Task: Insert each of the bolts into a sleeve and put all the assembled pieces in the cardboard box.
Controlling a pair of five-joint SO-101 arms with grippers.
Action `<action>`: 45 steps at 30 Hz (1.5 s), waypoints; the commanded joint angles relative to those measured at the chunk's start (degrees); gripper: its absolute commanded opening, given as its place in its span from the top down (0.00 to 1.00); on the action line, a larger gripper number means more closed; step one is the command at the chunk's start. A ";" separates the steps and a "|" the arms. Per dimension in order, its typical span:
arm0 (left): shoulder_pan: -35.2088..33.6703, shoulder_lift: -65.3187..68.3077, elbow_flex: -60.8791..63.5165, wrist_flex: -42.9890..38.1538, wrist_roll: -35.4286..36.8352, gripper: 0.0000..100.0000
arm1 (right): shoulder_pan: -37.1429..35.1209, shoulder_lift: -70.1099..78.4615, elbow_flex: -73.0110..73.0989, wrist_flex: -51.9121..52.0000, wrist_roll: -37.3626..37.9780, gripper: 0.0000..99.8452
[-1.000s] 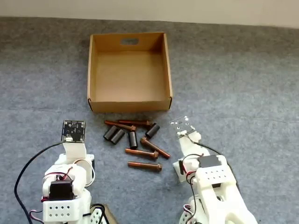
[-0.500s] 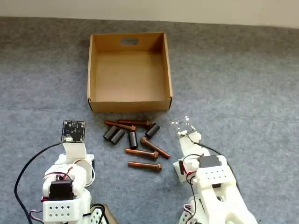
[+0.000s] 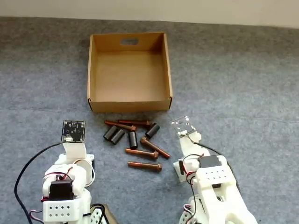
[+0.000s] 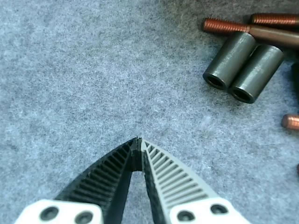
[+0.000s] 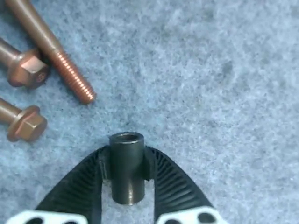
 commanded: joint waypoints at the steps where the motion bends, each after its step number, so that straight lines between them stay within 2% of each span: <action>1: -0.66 -0.48 0.92 0.18 -0.44 0.99 | 0.92 0.22 1.19 -0.31 -0.62 0.99; 20: -0.66 -0.48 0.92 0.18 -0.26 0.99 | 0.48 0.13 0.84 -0.40 -0.26 0.99; 31: 11.56 -0.48 0.40 -0.35 -0.53 0.99 | 0.48 0.13 -11.91 0.04 -0.53 0.99; 36: 6.37 -0.48 -4.26 -6.33 -0.97 0.99 | 0.48 0.13 -15.34 1.01 -0.62 0.99; 41: 0.57 -0.48 -8.31 -12.92 -16.26 0.99 | 0.48 0.13 -22.37 6.99 -3.96 0.99; 45: 0.48 -0.48 -12.35 -13.36 -16.26 0.99 | 0.48 -2.33 -28.79 11.65 -4.31 0.99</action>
